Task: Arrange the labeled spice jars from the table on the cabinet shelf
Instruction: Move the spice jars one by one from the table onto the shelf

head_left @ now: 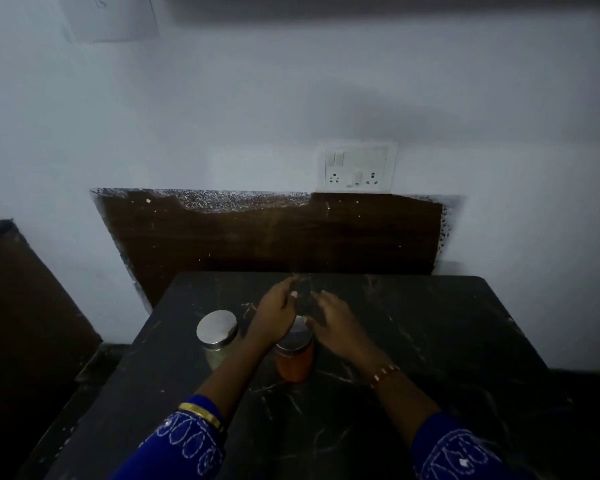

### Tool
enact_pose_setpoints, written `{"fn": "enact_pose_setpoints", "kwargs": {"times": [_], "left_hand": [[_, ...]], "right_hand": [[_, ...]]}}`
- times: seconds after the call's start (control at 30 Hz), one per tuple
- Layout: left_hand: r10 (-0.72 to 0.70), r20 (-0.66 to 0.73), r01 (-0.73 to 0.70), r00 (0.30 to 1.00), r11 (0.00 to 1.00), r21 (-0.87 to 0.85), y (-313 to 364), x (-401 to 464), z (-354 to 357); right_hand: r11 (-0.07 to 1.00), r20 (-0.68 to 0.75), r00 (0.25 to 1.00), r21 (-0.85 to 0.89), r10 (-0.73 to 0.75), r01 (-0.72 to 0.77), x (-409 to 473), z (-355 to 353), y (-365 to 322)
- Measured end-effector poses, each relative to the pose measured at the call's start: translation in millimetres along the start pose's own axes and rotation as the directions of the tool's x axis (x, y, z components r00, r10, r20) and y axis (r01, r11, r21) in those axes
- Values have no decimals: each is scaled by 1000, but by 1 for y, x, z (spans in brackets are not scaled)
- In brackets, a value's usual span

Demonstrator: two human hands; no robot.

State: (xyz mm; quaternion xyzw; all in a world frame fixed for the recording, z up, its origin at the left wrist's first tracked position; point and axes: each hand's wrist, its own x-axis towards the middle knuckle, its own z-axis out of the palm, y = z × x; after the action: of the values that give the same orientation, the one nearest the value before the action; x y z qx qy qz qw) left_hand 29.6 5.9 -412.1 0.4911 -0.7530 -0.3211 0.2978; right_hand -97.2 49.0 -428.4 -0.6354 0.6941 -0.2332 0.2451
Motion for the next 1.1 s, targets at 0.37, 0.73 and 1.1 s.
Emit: {"fn": "enact_pose_setpoints", "kwargs": {"times": [0.37,0.73,1.1], "left_hand": [[-298,309,328,903,943,-51,-57,1,3],[-330,298,406,895,881,-244,-63,4,9],[-140,249,269,958,735,-622,-6,23,-33]], "right_hand": [[982,146,972,-53,186,-180,11,61,10],[921,-99,965,336,243,-198,8,79,16],[586,-204,968,807,146,81,1,-24,-18]]}}
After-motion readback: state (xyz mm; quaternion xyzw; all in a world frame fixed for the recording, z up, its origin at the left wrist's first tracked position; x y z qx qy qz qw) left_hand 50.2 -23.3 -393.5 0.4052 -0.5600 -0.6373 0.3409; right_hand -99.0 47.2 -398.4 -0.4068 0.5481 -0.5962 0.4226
